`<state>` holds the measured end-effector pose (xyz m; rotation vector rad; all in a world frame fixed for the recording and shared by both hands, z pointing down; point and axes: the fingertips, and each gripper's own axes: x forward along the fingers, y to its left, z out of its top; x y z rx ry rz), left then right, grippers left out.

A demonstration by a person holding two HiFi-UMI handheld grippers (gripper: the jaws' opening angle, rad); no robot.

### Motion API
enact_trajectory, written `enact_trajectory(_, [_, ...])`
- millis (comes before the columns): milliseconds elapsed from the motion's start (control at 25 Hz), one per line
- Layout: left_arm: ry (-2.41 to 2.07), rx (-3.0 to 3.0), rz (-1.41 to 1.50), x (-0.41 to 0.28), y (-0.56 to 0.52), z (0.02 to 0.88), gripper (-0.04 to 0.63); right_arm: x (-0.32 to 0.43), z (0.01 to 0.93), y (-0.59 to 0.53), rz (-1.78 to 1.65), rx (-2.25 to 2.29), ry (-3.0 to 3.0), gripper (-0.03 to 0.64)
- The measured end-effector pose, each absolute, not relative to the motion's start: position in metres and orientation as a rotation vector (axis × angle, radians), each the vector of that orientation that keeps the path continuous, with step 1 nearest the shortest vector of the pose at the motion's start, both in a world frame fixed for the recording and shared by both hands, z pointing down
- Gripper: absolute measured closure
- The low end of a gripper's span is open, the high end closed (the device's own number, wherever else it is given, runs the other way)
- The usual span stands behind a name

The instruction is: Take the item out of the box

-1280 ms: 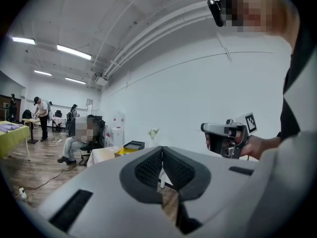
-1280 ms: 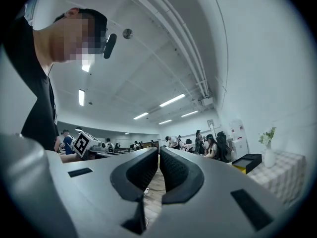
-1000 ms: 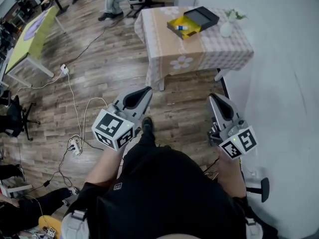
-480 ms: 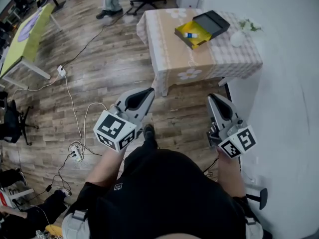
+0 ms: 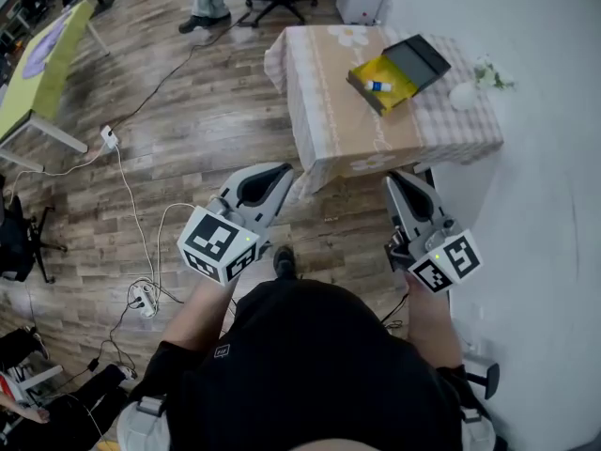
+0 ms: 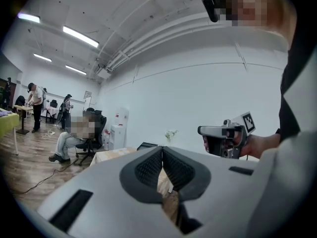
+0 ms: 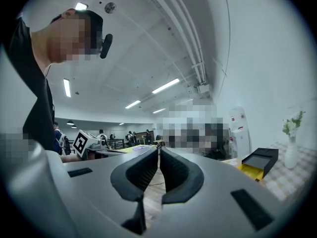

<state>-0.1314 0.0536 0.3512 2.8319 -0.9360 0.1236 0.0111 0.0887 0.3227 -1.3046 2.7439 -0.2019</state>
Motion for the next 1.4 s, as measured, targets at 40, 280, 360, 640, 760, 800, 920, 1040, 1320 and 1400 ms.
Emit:
enact_trajectory(40, [-0.93, 2.836, 0.118, -0.135, 0.048, 0.35, 0.581, 0.007, 0.321, 0.084, -0.197, -1.307, 2.746, 0.578])
enact_trajectory(280, [-0.897, 2.862, 0.089, -0.143, 0.021, 0.344, 0.581, 0.001, 0.308, 0.063, -0.152, -1.346, 2.746, 0.578])
enact_trajectory(360, [-0.884, 2.869, 0.083, -0.141, 0.015, 0.342, 0.581, 0.003, 0.307, 0.057, -0.151, -1.356, 2.741, 0.578])
enact_trajectory(640, [-0.875, 2.871, 0.102, -0.123, -0.018, 0.345, 0.581, 0.019, 0.308, 0.022, -0.151, -1.335, 2.718, 0.578])
enact_trajectory(760, [-0.892, 2.868, 0.122, -0.113, -0.038, 0.347, 0.581, 0.031, 0.311, -0.002, -0.155, -1.318, 2.716, 0.578])
enact_trajectory(800, [-0.897, 2.864, 0.13, -0.107, -0.046, 0.349, 0.581, 0.036, 0.313, -0.011, -0.157, -1.313, 2.719, 0.578])
enact_trajectory(920, [-0.909, 2.843, 0.165, -0.089, -0.073, 0.358, 0.581, 0.053, 0.326, -0.043, -0.184, -1.285, 2.728, 0.578])
enact_trajectory(1040, [-0.915, 2.821, 0.198, -0.07, -0.101, 0.364, 0.581, 0.071, 0.337, -0.076, -0.221, -1.267, 2.729, 0.578])
enact_trajectory(1320, [-0.929, 2.812, 0.24, -0.027, -0.163, 0.364, 0.581, 0.113, 0.349, -0.147, -0.264, -1.251, 2.725, 0.578])
enact_trajectory(1400, [-0.937, 2.809, 0.254, -0.017, -0.176, 0.365, 0.581, 0.123, 0.351, -0.162, -0.261, -1.247, 2.734, 0.578])
